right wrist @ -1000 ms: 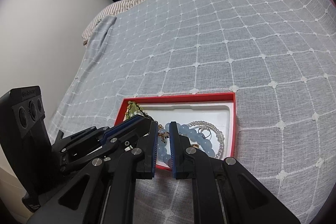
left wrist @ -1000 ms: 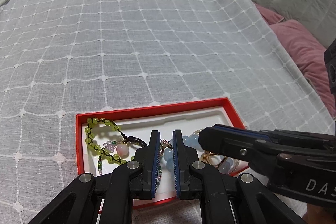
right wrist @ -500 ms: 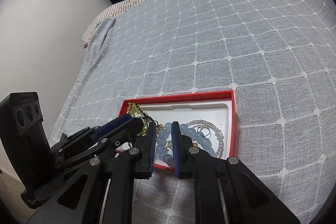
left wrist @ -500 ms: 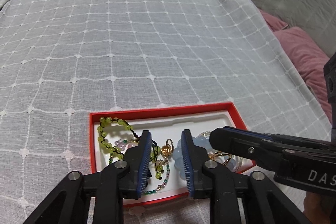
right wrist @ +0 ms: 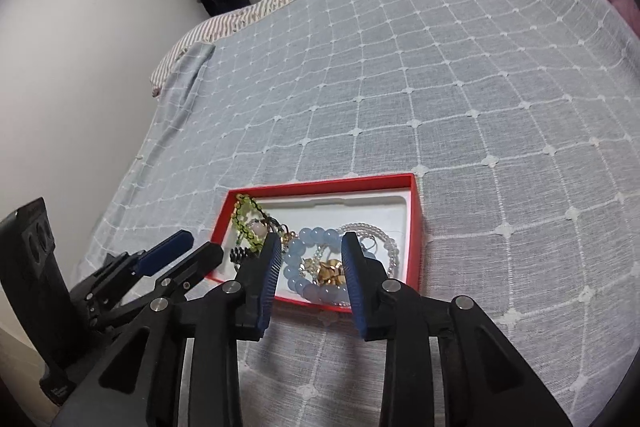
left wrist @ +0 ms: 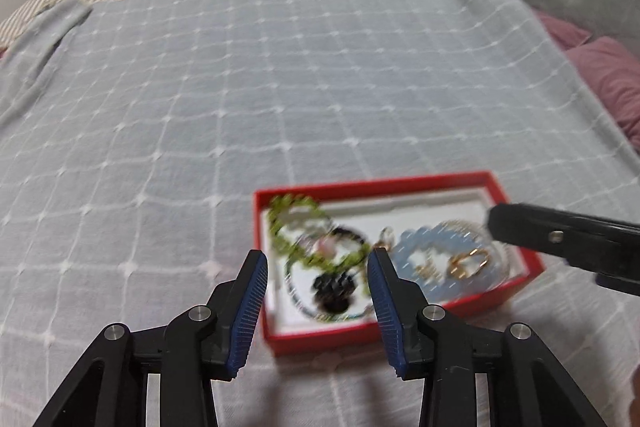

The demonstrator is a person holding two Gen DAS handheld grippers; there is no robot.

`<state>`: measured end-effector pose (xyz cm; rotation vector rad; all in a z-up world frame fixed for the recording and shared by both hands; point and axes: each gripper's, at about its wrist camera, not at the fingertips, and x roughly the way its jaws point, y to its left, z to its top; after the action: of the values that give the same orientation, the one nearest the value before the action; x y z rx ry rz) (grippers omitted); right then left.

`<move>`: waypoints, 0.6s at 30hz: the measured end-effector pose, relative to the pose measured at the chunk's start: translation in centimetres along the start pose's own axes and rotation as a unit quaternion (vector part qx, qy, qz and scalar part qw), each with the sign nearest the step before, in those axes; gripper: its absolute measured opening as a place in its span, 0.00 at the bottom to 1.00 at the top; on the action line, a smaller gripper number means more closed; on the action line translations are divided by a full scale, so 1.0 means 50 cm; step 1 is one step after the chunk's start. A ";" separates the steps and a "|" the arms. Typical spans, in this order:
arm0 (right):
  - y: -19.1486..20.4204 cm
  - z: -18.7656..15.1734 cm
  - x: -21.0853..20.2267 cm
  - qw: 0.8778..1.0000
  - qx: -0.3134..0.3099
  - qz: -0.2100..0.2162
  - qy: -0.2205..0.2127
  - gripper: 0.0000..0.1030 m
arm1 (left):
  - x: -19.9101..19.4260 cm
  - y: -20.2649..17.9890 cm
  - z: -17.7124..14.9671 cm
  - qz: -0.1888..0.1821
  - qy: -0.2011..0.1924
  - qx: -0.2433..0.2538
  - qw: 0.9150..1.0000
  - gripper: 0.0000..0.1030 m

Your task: Organize jewelry

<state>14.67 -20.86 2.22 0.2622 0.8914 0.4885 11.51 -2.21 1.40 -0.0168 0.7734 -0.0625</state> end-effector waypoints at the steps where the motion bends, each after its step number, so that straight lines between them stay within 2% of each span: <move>1: 0.003 -0.004 -0.001 1.000 -0.006 -0.005 0.001 0.33 | 0.000 0.000 -0.004 0.009 0.003 -0.003 1.000 0.44; 6: 0.024 -0.029 -0.006 0.999 -0.035 -0.033 0.005 0.33 | -0.009 -0.008 -0.016 0.031 0.003 0.003 0.999 0.49; 9: 0.031 -0.036 -0.012 0.998 -0.044 -0.036 0.005 0.33 | -0.022 -0.013 -0.025 0.048 -0.006 0.011 0.999 0.55; 14: 0.036 -0.046 -0.019 0.998 -0.044 -0.039 0.005 0.33 | -0.047 -0.002 -0.044 0.063 -0.003 -0.001 0.998 0.58; 18: 0.064 -0.060 -0.029 0.995 -0.076 -0.057 -0.003 0.35 | -0.069 0.002 -0.063 0.081 -0.005 -0.008 0.997 0.67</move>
<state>10.58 -18.80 2.69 0.0734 0.8538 0.4478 6.85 -1.87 1.54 0.0298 0.7634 0.0974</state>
